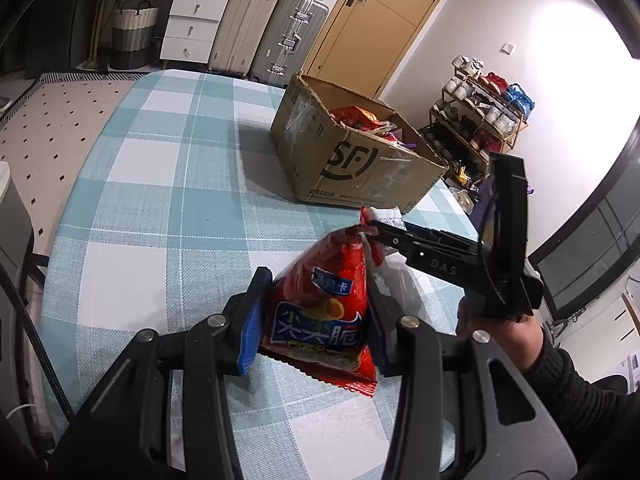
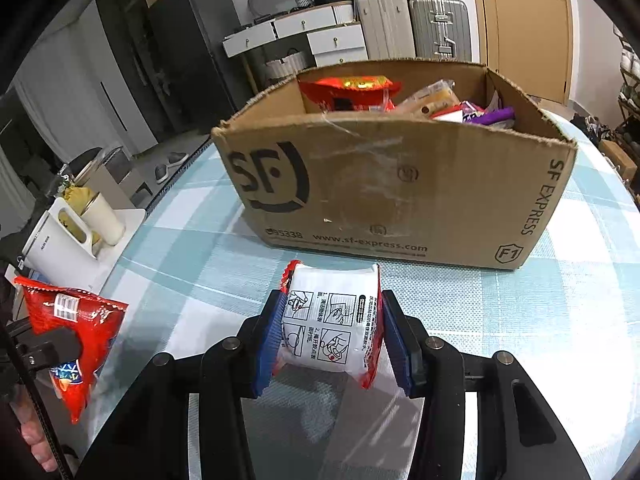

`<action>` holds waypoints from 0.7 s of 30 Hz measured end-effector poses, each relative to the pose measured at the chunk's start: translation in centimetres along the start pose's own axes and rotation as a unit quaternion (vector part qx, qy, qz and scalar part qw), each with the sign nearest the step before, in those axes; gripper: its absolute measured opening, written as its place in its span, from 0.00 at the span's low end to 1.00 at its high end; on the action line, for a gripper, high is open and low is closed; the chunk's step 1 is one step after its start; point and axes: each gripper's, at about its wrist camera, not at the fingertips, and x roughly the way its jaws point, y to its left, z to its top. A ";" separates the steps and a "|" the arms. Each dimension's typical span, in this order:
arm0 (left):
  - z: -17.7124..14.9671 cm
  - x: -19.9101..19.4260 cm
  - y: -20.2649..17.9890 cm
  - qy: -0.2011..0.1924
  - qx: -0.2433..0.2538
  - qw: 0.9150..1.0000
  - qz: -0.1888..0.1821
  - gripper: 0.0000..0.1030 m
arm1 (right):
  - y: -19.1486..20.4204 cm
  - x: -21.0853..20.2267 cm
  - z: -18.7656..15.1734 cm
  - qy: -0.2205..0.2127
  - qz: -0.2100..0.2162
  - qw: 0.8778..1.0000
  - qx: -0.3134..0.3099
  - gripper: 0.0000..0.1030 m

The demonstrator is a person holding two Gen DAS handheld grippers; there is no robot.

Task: Organize snacks
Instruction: 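Carry both packets over the cardboard box with both tools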

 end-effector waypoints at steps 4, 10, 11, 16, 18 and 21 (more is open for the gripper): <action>0.2 -0.1 -0.5 -0.001 0.004 1.000 0.003 0.39 | 0.0 -1.2 -0.3 -0.007 0.017 1.000 0.006 0.46; 1.1 -0.5 -1.5 -0.005 0.018 1.000 0.012 0.39 | -1.3 -3.2 -0.2 -0.018 0.036 0.999 0.025 0.46; 1.2 -0.5 -1.7 -0.006 0.019 1.000 0.013 0.39 | -1.6 -3.6 -0.2 -0.022 0.038 0.999 0.029 0.46; 2.0 -0.4 -3.0 -0.004 0.037 0.999 0.011 0.39 | -2.9 -5.6 -0.1 -0.035 0.045 0.998 0.041 0.46; 2.4 -0.1 -3.6 -0.002 0.042 0.999 0.009 0.39 | -3.3 -6.3 0.0 -0.041 0.046 0.997 0.045 0.46; 3.1 0.4 -4.3 0.001 0.046 0.999 0.006 0.39 | -4.0 -7.4 0.2 -0.049 0.050 0.996 0.050 0.46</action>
